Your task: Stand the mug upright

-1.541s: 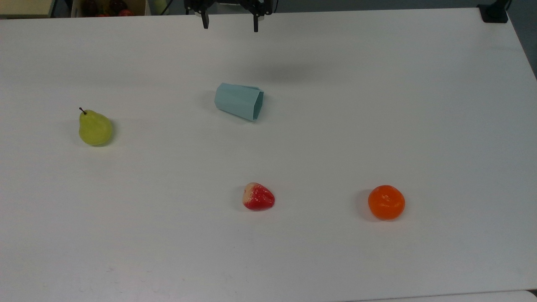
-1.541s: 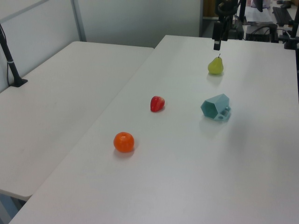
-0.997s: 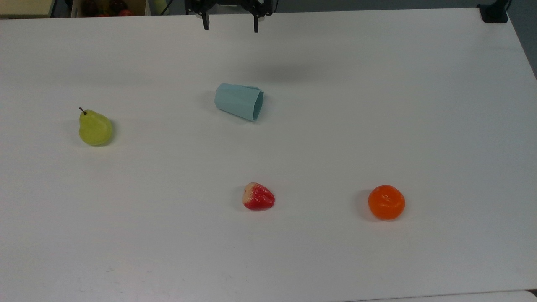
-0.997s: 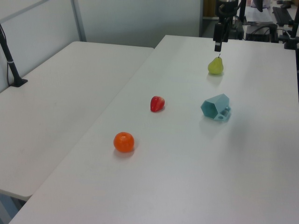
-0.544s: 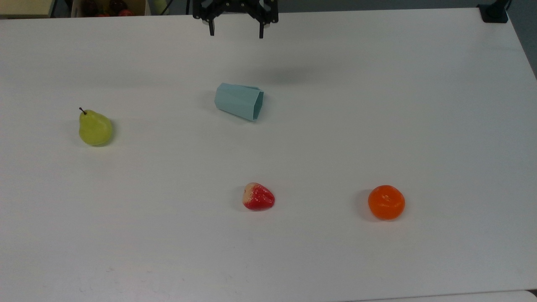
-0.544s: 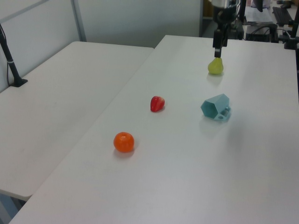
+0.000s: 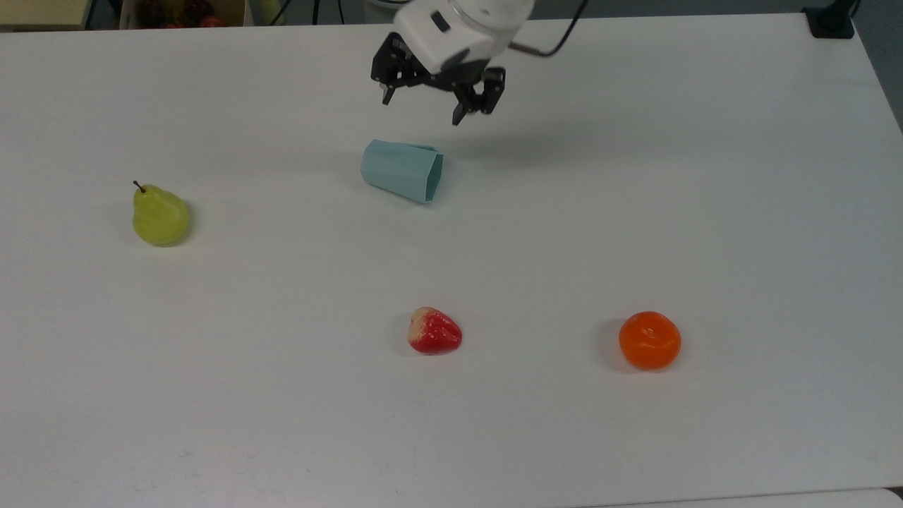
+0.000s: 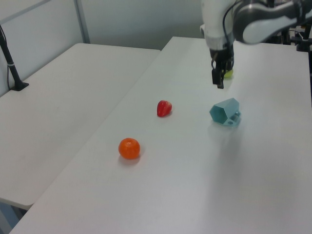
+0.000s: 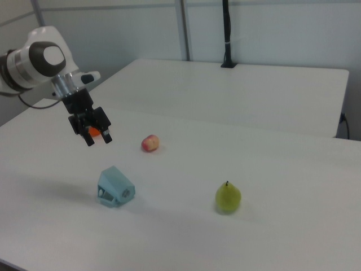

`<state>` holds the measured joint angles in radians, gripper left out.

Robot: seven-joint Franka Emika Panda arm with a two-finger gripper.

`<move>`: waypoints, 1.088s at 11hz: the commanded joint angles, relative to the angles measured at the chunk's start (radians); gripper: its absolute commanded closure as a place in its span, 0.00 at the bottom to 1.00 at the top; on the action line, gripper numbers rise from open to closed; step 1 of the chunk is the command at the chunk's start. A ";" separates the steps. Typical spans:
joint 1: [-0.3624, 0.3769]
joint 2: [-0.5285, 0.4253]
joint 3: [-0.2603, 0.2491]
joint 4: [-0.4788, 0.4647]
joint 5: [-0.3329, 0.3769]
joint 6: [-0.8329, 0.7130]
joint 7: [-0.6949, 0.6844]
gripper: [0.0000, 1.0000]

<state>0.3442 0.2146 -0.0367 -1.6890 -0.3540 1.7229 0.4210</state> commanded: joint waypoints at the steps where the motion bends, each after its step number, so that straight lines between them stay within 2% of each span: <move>1: 0.067 0.104 -0.005 0.006 -0.134 -0.013 0.140 0.00; 6: 0.079 0.226 -0.005 0.023 -0.163 -0.005 0.226 0.00; 9: 0.075 0.249 -0.005 0.022 -0.227 -0.081 0.226 0.05; 10: 0.071 0.253 -0.005 0.022 -0.243 -0.098 0.226 0.11; 11: 0.071 0.265 -0.005 0.022 -0.247 -0.109 0.225 0.23; 12: 0.071 0.266 -0.005 0.022 -0.250 -0.111 0.225 0.39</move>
<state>0.4090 0.4650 -0.0373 -1.6807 -0.5844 1.6448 0.6307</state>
